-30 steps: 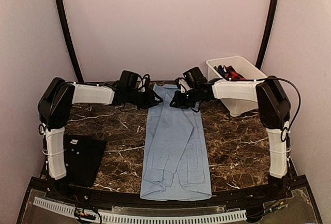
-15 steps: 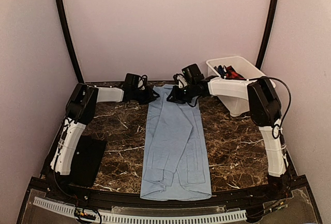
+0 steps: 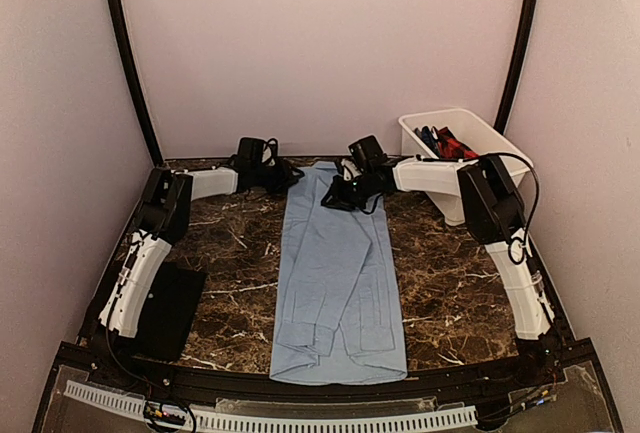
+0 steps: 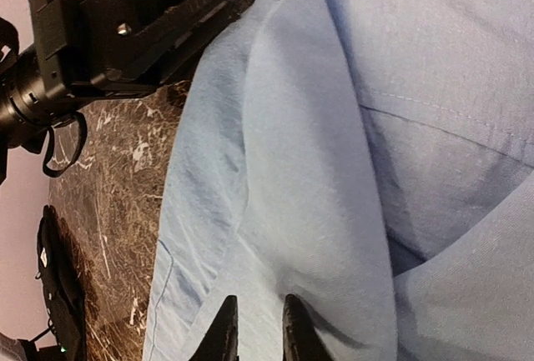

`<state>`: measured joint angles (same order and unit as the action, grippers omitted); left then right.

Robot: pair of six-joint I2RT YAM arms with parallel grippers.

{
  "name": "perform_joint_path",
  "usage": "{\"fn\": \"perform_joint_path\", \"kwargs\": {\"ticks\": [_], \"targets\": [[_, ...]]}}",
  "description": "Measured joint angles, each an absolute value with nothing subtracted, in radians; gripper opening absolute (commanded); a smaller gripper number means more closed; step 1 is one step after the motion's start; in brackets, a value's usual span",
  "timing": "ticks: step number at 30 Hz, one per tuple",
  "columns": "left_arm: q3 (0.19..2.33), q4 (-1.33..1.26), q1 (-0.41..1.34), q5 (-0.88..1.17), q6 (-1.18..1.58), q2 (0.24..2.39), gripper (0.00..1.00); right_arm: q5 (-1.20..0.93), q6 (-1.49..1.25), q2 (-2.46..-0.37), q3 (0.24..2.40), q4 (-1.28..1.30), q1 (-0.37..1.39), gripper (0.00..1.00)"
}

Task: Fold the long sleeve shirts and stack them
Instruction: Adjust the sleeve of the rectangle-folded shirt.

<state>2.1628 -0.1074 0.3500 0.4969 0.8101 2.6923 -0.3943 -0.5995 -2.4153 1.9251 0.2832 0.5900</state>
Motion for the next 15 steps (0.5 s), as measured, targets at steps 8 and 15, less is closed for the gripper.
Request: {"fn": "perform_joint_path", "kwargs": {"ticks": [8, 15], "targets": [[2.223, -0.111, 0.346, 0.529, 0.841, 2.729, 0.34, -0.442, -0.658, -2.495, 2.009, 0.268, 0.550, 0.17], [2.141, -0.077, 0.345, 0.545, 0.807, 2.658, 0.34, -0.507, -0.741, -2.560, 2.089, 0.192, 0.514, 0.17]]}}
